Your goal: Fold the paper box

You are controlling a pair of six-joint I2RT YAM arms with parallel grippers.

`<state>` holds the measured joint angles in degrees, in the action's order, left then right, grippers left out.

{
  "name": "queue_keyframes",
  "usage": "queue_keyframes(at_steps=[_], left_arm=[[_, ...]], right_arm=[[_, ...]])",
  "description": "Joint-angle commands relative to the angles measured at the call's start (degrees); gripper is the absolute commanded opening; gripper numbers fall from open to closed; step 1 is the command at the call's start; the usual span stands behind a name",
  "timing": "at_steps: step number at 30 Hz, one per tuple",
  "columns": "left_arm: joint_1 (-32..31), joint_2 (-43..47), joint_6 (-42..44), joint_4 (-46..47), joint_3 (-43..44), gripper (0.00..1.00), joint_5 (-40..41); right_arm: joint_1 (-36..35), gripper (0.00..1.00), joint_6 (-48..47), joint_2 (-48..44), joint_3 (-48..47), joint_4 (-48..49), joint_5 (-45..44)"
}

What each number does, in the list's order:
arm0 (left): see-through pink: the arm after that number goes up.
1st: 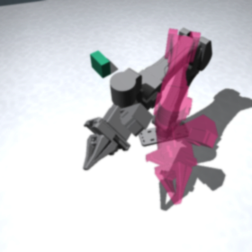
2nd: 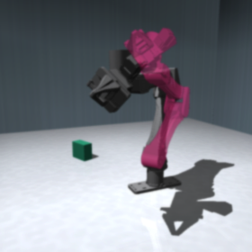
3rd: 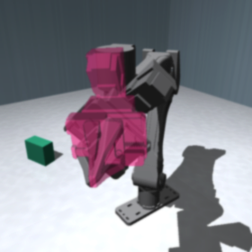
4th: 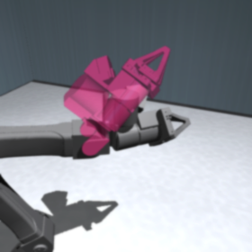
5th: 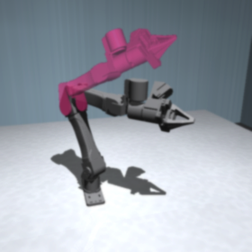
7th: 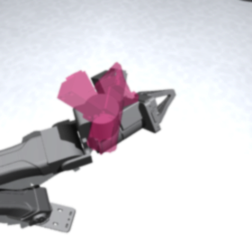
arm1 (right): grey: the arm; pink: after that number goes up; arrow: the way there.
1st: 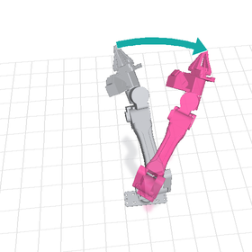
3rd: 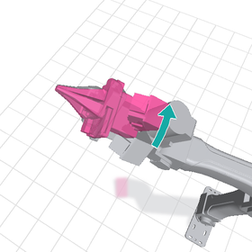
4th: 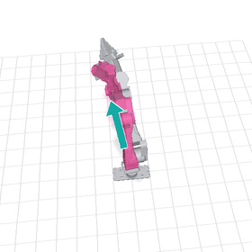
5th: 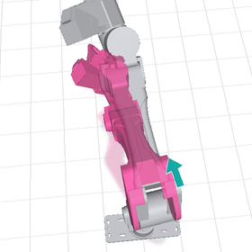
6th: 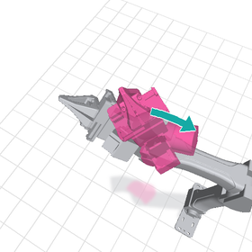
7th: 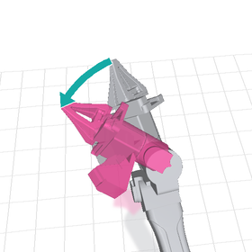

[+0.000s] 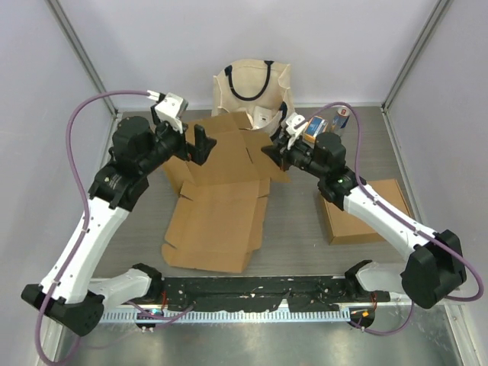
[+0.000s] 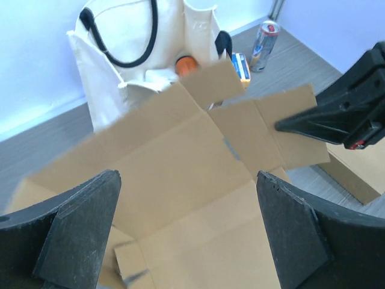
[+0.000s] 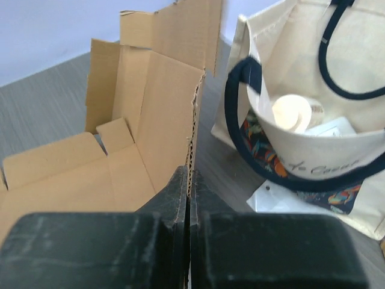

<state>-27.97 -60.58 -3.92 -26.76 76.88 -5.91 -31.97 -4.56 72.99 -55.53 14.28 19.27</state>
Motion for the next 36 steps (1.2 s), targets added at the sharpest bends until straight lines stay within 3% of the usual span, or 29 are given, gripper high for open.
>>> queue_keyframes(at_steps=[1,4,5,10,12,15,22,26,30,32,33,34,35,36], left_arm=[[10.6,-4.2,3.4,11.2,-0.1,0.99,-25.4],[20.8,-9.5,-2.6,17.3,-0.6,0.99,-38.3],[21.8,-14.4,-2.8,13.2,3.4,0.96,-42.9],[23.3,-24.0,5.7,6.1,9.5,0.95,-48.9],[23.2,-28.7,8.1,-1.1,15.1,0.93,-52.8],[23.1,-30.0,9.5,-3.1,16.5,0.88,-57.7],[22.3,-29.2,11.9,-6.0,11.6,0.69,-58.1],[20.1,-31.7,15.1,-10.5,12.9,0.61,-54.2],[18.7,-32.1,16.5,-12.1,13.9,0.41,-52.4],[18.7,-31.4,16.9,-12.4,14.3,0.24,-51.3],[18.3,-31.3,18.1,-13.0,14.6,0.17,-50.8],[17.9,-31.2,18.5,-14.4,15.6,0.02,-49.6],[16.5,-30.6,18.7,-14.5,15.7,0.00,-47.6],[15.8,-30.2,19.2,-15.1,16.1,0.00,-46.2]], right_arm=[[5.7,0.01,-3.3,-5.3,3.8,-1.6,15.6],[9.1,0.01,-3.0,-5.8,4.3,-2.6,20.1],[9.5,0.01,-3.0,-5.7,3.7,-2.9,20.8],[10.6,0.01,-2.7,-4.0,2.5,-3.4,22.3],[11.5,0.01,-2.0,-3.4,2.5,-1.9,22.2],[12.2,0.01,-1.0,-2.6,2.0,-1.2,22.4],[15.3,0.01,0.5,-3.1,3.5,1.4,23.4],[16.4,0.01,3.1,-3.4,4.7,4.6,24.3],[16.5,0.01,3.7,-3.1,4.6,4.7,23.5],[16.5,0.02,3.9,-3.3,2.7,2.0,21.8],[16.6,0.06,3.9,-3.7,1.7,-2.5,19.3],[16.6,0.23,4.4,-4.3,-0.5,-4.8,13.7],[16.5,0.41,4.4,-5.1,-2.2,-11.8,9.3],[16.5,0.64,3.9,-5.1,-7.6,-17.0,5.1]])
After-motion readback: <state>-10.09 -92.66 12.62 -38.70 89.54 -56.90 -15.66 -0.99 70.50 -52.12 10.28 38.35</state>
